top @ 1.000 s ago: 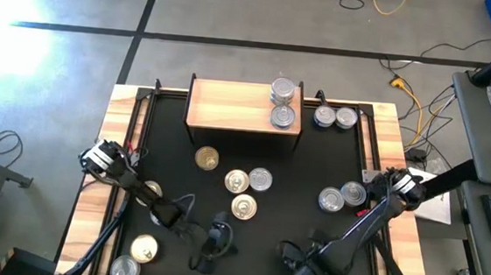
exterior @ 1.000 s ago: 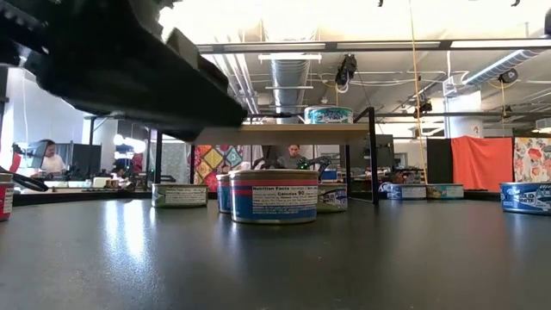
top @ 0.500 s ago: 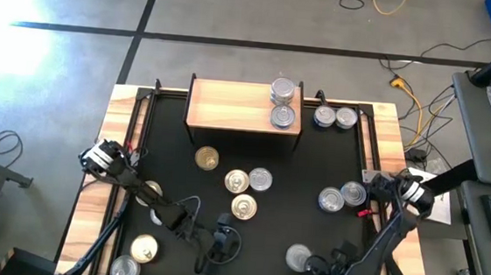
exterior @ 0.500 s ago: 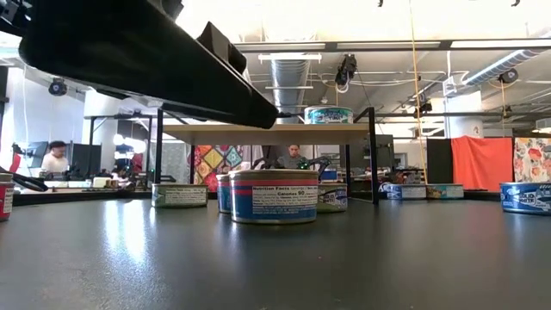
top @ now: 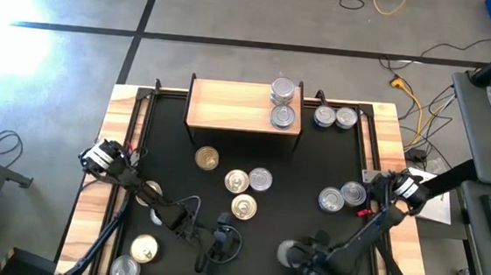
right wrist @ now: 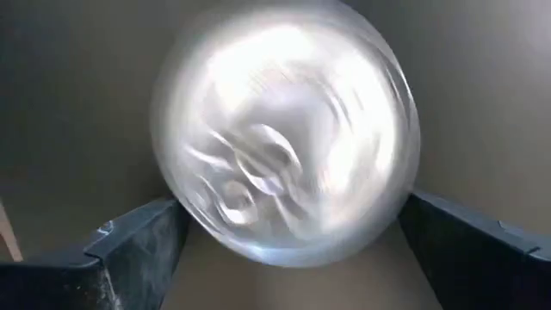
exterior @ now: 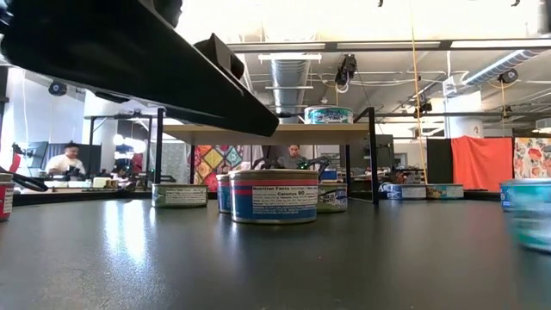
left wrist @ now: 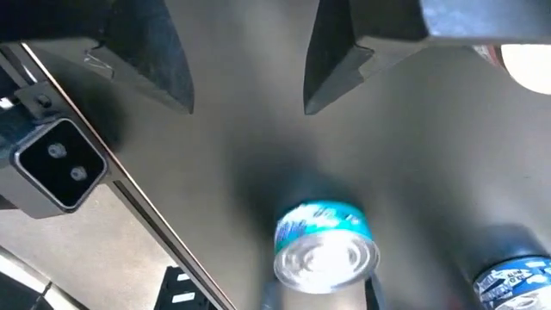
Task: Stack canned seafood by type on shelf
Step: Stack the light blue tuna can on top of the light blue tuna can on the shelf
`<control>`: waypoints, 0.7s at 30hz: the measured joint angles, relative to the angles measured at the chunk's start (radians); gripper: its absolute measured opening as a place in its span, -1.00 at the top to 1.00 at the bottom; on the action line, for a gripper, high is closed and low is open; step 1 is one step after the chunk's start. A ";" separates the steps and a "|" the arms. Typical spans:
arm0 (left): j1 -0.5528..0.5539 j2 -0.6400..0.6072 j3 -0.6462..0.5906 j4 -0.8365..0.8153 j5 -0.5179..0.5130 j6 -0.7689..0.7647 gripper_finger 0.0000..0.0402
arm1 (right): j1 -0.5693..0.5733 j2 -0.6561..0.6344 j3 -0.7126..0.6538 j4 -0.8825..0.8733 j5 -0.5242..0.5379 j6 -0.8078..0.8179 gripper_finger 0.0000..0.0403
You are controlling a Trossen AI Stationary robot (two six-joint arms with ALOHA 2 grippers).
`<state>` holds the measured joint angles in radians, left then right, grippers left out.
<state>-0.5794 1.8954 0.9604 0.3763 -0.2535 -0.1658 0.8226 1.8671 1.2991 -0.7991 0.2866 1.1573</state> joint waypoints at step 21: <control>0.074 0.000 -0.002 -0.083 0.016 -0.001 -0.06 | -0.068 0.027 -0.005 0.178 -0.022 -0.271 -0.96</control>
<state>-0.5051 1.8954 0.9588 0.2929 -0.2373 -0.1669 0.7548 1.8941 1.2938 -0.6211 0.2645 0.8868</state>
